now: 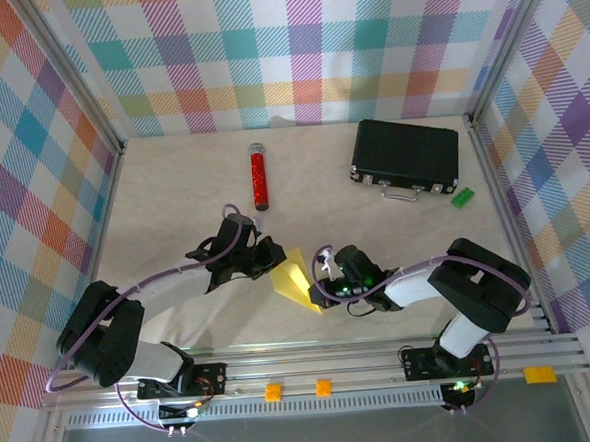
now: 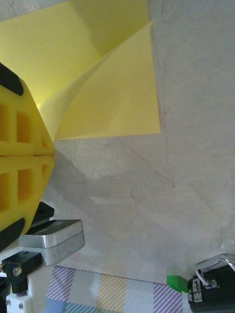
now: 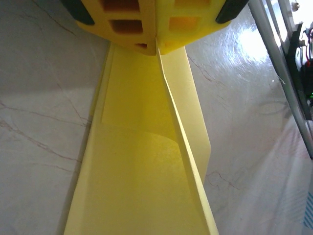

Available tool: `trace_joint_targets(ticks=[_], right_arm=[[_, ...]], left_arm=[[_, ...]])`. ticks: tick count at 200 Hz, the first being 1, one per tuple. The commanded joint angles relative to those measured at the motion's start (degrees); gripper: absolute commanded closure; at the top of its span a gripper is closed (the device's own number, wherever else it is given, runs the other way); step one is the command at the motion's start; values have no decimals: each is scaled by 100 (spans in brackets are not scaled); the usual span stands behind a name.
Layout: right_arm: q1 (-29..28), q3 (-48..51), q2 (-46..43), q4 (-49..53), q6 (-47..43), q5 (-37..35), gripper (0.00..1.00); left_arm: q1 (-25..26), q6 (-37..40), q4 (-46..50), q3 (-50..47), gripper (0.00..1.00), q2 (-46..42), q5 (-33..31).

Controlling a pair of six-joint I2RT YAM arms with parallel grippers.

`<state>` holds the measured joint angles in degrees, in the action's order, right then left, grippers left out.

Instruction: Fold a paper plane with a square sheet of paper (pick it up from the middle)

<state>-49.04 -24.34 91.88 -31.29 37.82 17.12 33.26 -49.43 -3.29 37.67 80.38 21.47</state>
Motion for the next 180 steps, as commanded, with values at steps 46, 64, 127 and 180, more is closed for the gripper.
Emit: trace_joint_targets(ticks=[46, 64, 127, 180], right_arm=[[-5, 272, 103, -379, 370, 37, 92], [-1, 302, 75, -367, 394, 54, 91], [-6, 265, 13, -338, 421, 120, 88], [-6, 141, 49, -72, 436, 163, 95]], left_arm=[[292, -322, -917, -207, 97, 422, 369], [373, -352, -1090, -192, 97, 613, 364], [489, -309, -1198, -34, 99, 1170, 304], [489, -52, -761, 26, 98, 893, 115]])
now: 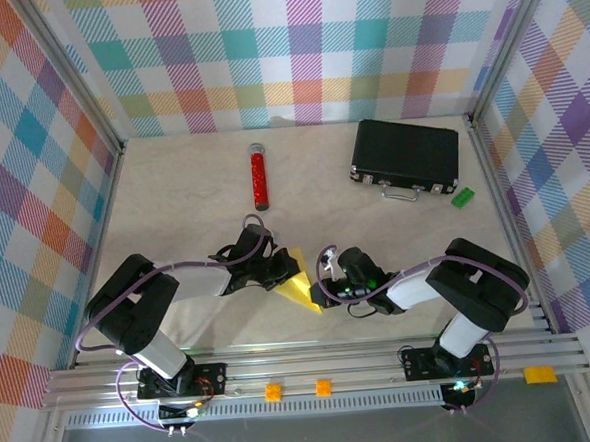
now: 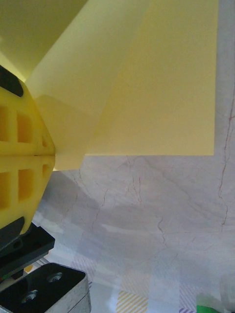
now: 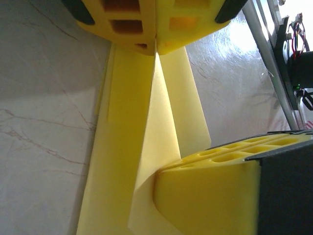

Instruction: Fold a paper plane with a square sheet of paper (pick it up from the middle)

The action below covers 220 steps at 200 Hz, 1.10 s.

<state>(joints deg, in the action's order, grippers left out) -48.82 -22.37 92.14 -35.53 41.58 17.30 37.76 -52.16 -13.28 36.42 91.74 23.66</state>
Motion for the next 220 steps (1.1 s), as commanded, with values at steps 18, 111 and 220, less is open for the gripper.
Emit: trace_joint_targets(ticks=[18, 111, 220], right_arm=[[-26, -18, 51, 242, 152, 133, 95], [-27, 232, 115, -309, 547, 15, 95], [-22, 260, 155, -440, 650, 61, 91]], left_arm=[[38, 284, 274, 55, 98, -561, -180], [138, -195, -256, -551, 99, -828, -230], [250, -352, -966, -489, 100, -231, -280]])
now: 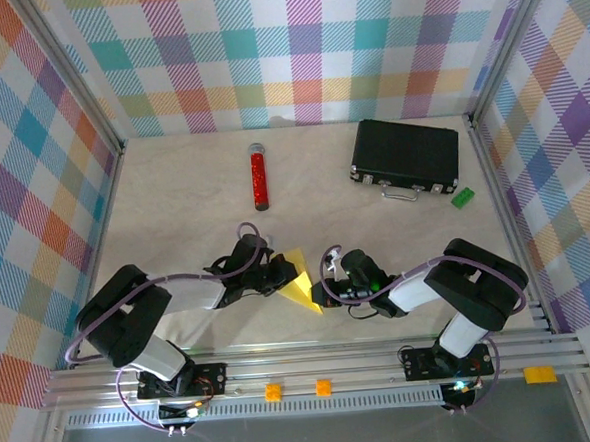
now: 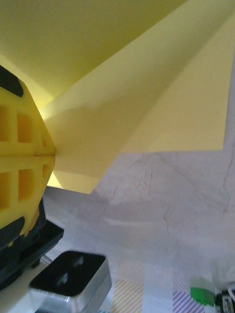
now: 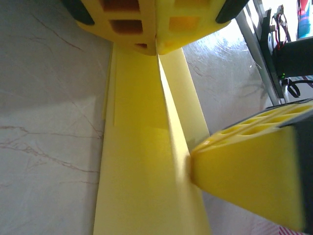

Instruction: Fold a paper plane with a square sheet of paper (pick it up from the middle)

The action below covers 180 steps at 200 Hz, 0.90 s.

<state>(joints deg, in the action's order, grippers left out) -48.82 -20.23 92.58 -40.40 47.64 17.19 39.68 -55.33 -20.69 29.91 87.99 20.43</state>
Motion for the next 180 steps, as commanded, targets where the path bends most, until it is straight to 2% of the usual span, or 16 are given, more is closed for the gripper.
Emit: trace_joint_targets(ticks=[1, 32, 92, 180], right_arm=[[-22, 45, 112, 53, 40, 73, 91], [-23, -37, 58, 241, -45, 107, 89], [-23, -112, 85, 355, -52, 148, 94], [-25, -206, 63, 727, -45, 157, 95]], left_arm=[[57, -33, -216, 163, 100, 151, 42], [57, 44, -141, 189, 100, 193, 6], [57, 90, 10, 221, 100, 278, -39], [56, 172, 143, 306, 100, 418, -109]])
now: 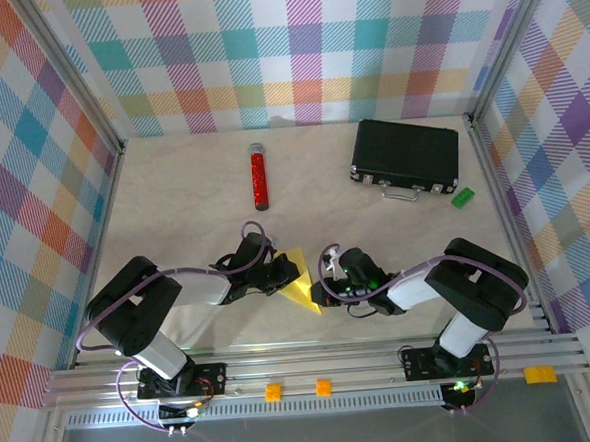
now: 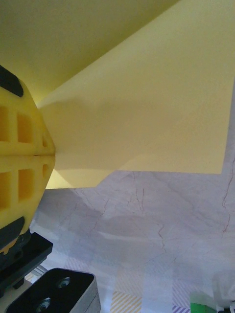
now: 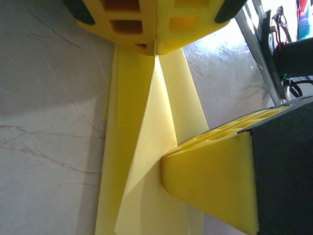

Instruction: Fold a paper plane with a square sheet of paper (pick it up from the middle)

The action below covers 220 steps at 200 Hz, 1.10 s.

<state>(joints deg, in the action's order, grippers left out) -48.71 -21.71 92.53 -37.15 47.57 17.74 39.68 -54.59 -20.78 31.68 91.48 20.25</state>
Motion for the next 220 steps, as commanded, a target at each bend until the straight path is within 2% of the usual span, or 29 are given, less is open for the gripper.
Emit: trace_joint_targets(ticks=[1, 168, 188, 220], right_arm=[[-35, -55, 70, 401, -38, 105, 96], [-34, -113, 26, 634, -70, 107, 95], [-34, -115, -31, 719, -77, 99, 95], [-33, -122, -67, 726, -77, 114, 95]], left_arm=[[56, 102, 157, 133, 100, 74, -91], [56, 281, 425, 241, 100, 458, -113], [57, 260, 482, 95, 100, 375, -271], [48, 403, 510, 330, 100, 584, -46]])
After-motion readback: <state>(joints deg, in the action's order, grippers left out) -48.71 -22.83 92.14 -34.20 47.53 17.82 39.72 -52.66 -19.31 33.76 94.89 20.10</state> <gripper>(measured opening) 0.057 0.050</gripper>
